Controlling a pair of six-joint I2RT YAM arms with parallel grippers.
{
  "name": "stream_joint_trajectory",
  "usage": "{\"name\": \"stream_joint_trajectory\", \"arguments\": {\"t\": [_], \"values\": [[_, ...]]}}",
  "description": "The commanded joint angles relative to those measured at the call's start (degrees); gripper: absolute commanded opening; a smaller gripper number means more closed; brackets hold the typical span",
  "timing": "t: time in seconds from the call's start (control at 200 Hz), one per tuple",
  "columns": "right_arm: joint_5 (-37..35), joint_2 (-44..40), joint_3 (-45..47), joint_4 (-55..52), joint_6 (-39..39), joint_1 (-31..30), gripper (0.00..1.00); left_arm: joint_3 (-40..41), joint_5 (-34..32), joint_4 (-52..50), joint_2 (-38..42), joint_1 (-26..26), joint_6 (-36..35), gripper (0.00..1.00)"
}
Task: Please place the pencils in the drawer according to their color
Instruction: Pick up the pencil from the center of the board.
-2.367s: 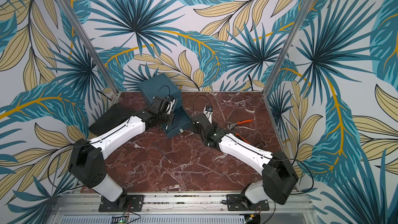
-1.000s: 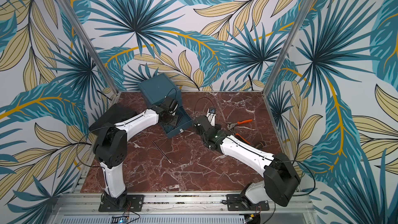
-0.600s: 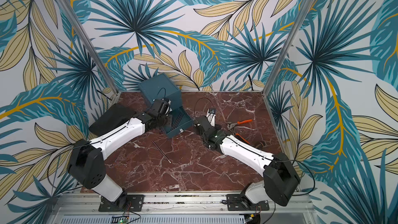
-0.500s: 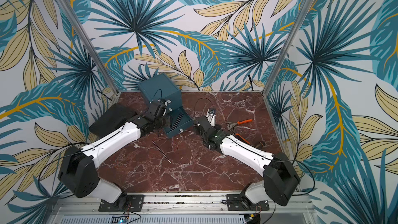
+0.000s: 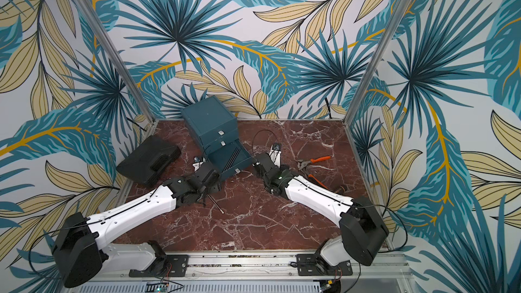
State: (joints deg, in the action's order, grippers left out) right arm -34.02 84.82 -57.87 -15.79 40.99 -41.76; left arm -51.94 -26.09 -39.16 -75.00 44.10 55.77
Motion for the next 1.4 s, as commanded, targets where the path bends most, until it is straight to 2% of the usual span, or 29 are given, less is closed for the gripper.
{"name": "stream_joint_trajectory", "arguments": {"t": [0.0, 0.16, 0.601, 0.907, 1.322, 1.397], "values": [[0.2, 1.3, -1.5, -1.6, 1.1, 0.2, 0.99, -1.6, -4.9, -10.7, -3.4, 2.4, 12.8, 0.68], [1.3, 2.5, -2.7, -2.0, 0.8, 0.2, 1.00, -2.4, -3.2, -10.7, -8.7, 4.0, 13.7, 0.64], [1.6, 3.8, -4.1, -3.2, 0.6, 0.1, 0.99, 0.6, 1.4, -1.9, -13.4, 3.8, 11.6, 0.55], [1.6, 4.2, -4.3, -3.6, 1.1, 0.1, 1.00, 4.0, 4.6, 1.5, -14.3, 2.1, 10.7, 0.47], [2.0, 4.2, -4.3, -4.1, 1.4, 0.1, 1.00, 4.8, 8.2, 4.6, -18.4, -0.1, 8.3, 0.45], [1.7, 4.0, -4.3, -4.2, 1.6, 0.2, 1.00, 5.0, 8.2, 3.5, -18.5, -0.5, 8.4, 0.42]]}}
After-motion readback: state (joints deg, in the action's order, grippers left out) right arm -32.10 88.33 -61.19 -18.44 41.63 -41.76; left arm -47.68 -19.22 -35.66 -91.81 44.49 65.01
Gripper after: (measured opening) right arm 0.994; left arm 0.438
